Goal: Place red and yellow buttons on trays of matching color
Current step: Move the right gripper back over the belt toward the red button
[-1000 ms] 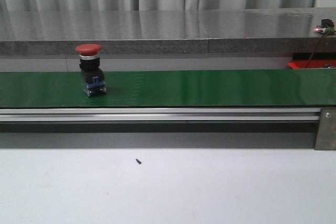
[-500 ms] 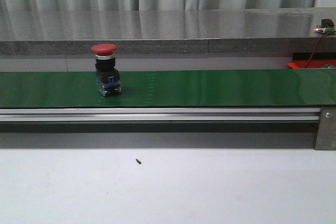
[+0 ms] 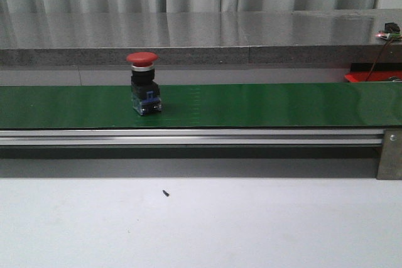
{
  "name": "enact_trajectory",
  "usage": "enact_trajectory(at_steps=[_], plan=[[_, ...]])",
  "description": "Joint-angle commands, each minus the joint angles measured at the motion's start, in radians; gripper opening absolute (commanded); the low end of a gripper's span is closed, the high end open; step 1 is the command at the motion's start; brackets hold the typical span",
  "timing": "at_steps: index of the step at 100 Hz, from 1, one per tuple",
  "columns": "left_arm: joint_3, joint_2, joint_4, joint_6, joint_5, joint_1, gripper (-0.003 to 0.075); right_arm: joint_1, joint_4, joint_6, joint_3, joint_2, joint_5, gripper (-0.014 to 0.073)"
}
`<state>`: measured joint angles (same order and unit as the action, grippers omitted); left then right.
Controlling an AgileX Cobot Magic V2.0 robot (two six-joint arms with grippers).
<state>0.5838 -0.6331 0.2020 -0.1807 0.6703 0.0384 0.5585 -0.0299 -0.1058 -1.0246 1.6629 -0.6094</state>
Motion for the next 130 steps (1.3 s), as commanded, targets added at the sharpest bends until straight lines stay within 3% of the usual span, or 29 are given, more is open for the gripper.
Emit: enact_trajectory(at_steps=[1,12,19,47,59,88,109,130], plan=[[0.025,0.000,0.011,0.010,-0.060,0.008,-0.0020,0.008,0.002,-0.004,-0.019,-0.035,0.041,0.0330],[0.025,0.000,0.011,0.010,-0.060,0.008,-0.0020,0.008,0.003,-0.004,-0.019,-0.036,0.048,0.0541],[0.025,0.000,0.011,0.010,-0.060,0.008,-0.0020,0.008,0.009,-0.011,-0.019,-0.043,0.048,0.0596],[0.025,0.000,0.011,0.010,-0.060,0.008,-0.0020,0.002,0.010,-0.015,-0.021,-0.181,0.045,0.0593],[0.025,0.000,0.011,0.010,-0.060,0.008,-0.0020,-0.043,0.014,0.069,-0.023,-0.259,0.030,0.0593],[0.025,0.000,0.011,0.010,-0.060,0.008,-0.0020,-0.328,0.090,0.316,-0.081,-0.308,-0.108,0.0593],[0.025,0.000,0.011,0.010,-0.060,0.008,-0.0020,-0.544,0.137,0.446,-0.111,-0.307,-0.128,0.0593],[0.025,0.000,0.011,0.010,-0.060,0.008,-0.0020,-0.671,0.198,0.537,-0.147,-0.264,-0.178,0.0593]])
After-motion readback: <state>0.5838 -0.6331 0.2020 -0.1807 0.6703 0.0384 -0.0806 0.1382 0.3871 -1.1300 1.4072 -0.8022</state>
